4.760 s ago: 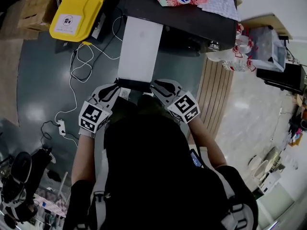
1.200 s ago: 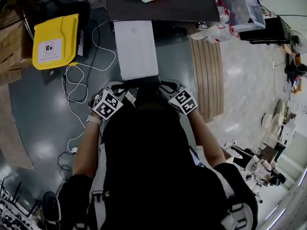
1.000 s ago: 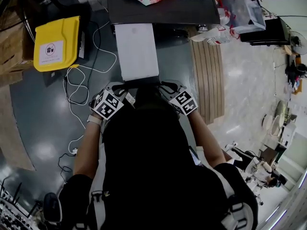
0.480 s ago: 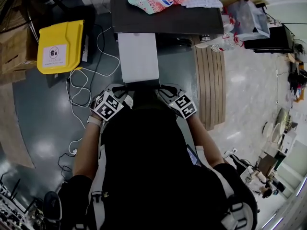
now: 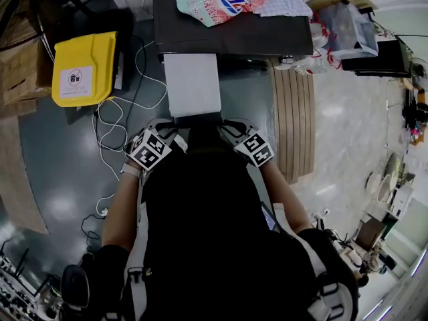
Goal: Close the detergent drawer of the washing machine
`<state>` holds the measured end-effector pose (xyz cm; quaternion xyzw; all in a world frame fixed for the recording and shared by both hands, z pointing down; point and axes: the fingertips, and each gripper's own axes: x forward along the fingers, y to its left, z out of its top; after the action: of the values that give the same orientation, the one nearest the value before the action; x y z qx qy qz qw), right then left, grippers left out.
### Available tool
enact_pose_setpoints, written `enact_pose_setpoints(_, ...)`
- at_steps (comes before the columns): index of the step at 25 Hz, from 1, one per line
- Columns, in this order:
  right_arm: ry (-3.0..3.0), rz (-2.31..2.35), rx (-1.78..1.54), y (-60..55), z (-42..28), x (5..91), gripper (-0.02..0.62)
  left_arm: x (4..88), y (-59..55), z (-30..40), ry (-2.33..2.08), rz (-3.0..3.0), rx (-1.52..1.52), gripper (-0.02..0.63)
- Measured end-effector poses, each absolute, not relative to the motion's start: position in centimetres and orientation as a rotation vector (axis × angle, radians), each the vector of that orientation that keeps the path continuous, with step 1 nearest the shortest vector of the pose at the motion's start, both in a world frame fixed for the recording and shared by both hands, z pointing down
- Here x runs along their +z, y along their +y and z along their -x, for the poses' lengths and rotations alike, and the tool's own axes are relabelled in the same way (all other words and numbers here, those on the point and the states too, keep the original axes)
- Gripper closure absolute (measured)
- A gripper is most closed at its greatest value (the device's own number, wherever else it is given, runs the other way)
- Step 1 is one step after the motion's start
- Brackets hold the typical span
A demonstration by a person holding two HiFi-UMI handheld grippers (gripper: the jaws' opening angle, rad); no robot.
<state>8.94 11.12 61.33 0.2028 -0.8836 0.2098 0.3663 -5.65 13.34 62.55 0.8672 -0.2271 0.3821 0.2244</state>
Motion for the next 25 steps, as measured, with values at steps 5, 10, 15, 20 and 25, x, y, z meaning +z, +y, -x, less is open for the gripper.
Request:
enact_pose_setpoints(5, -2.278, -0.515, 0.545, 10.9, -8.9, 61.5, 0.494, 62.7, 13.1, 5.7, -0.624, -2.388, 1.05, 0.511)
enact_pose_setpoints(10, -2.293, -0.506, 0.541, 10.7, -8.9, 61.4, 0.494, 62.6, 12.9, 5.7, -0.621, -2.391, 1.051, 0.511)
enact_pose_setpoints(15, -2.315, -0.519, 0.537, 9.8, -9.1, 60.5, 0.494, 61.9, 12.2, 5.6, -0.628, -2.394, 1.031, 0.511)
enact_pose_setpoints(20, -2.33, -0.511, 0.53, 9.6, -9.0, 60.2, 0.495, 61.7, 12.0, 5.7, -0.637, -2.385, 1.029, 0.512)
enact_pose_setpoints(25, -2.34, -0.514, 0.53, 9.2, -9.0, 59.9, 0.495, 61.5, 11.7, 5.7, -0.642, -2.371, 1.056, 0.512)
